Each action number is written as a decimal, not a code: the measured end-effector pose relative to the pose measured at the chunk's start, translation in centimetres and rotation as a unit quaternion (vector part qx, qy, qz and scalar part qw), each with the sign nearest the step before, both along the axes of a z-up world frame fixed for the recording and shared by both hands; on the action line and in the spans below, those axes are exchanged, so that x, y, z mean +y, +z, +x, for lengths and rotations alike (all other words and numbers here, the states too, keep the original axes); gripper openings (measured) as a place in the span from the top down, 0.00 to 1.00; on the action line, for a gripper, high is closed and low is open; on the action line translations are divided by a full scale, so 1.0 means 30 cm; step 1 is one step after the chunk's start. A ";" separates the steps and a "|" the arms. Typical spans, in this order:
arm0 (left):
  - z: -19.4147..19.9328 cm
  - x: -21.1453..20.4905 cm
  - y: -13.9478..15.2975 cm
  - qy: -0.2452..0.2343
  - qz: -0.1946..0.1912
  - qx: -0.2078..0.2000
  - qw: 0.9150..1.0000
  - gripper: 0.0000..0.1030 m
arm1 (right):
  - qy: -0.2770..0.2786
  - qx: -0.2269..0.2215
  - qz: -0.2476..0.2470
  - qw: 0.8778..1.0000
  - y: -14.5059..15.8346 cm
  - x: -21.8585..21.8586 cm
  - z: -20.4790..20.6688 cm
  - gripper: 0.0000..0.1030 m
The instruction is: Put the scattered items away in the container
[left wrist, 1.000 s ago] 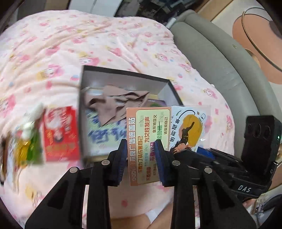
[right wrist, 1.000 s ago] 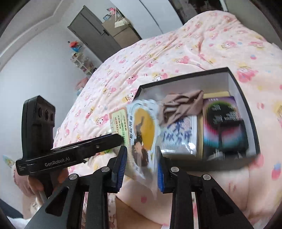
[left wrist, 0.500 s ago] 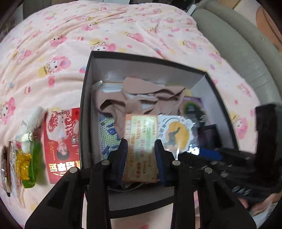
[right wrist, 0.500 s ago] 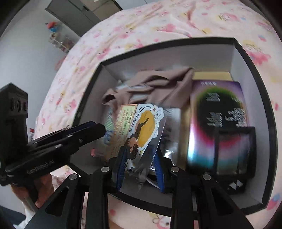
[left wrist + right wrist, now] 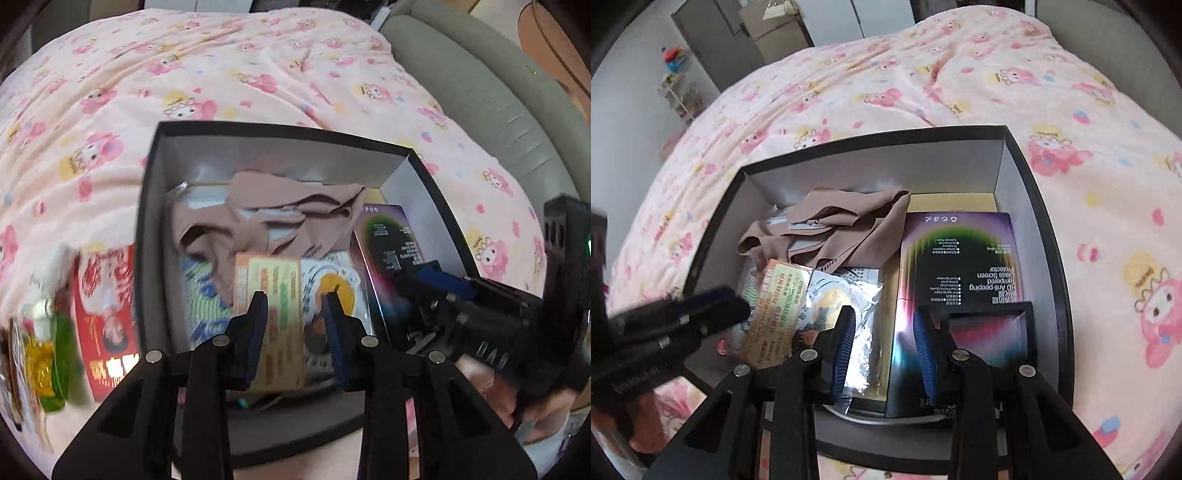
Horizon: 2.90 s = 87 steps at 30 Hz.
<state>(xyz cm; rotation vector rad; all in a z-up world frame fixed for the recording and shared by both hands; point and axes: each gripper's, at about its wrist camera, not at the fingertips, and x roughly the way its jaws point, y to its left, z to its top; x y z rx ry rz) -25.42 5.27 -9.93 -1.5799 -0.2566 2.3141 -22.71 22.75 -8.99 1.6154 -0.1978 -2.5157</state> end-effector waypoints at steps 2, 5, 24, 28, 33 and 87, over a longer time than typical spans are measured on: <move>-0.053 0.027 -0.011 0.012 -0.049 -0.019 0.999 0.68 | 0.003 -0.002 0.028 1.000 -0.015 -0.012 -0.011 0.72; -0.132 0.074 -0.019 0.001 -0.081 -0.023 0.996 0.68 | 0.003 -0.023 0.040 0.999 -0.052 -0.015 -0.020 0.72; -0.136 0.032 -0.099 0.030 -0.022 -0.074 0.997 0.67 | 0.070 -0.068 -0.057 0.994 -0.102 -0.090 -0.008 0.72; -0.141 0.049 -0.095 0.008 0.000 -0.070 0.998 0.66 | 0.074 -0.079 -0.071 0.992 -0.111 -0.102 -0.004 0.72; -0.132 0.098 -0.101 -0.051 0.061 -0.090 0.993 0.65 | -0.006 0.006 0.030 1.000 0.006 -0.004 0.027 0.72; 0.062 0.099 0.208 -0.025 -0.027 0.091 0.995 0.46 | -0.039 0.104 0.086 0.990 0.148 -0.016 0.184 0.60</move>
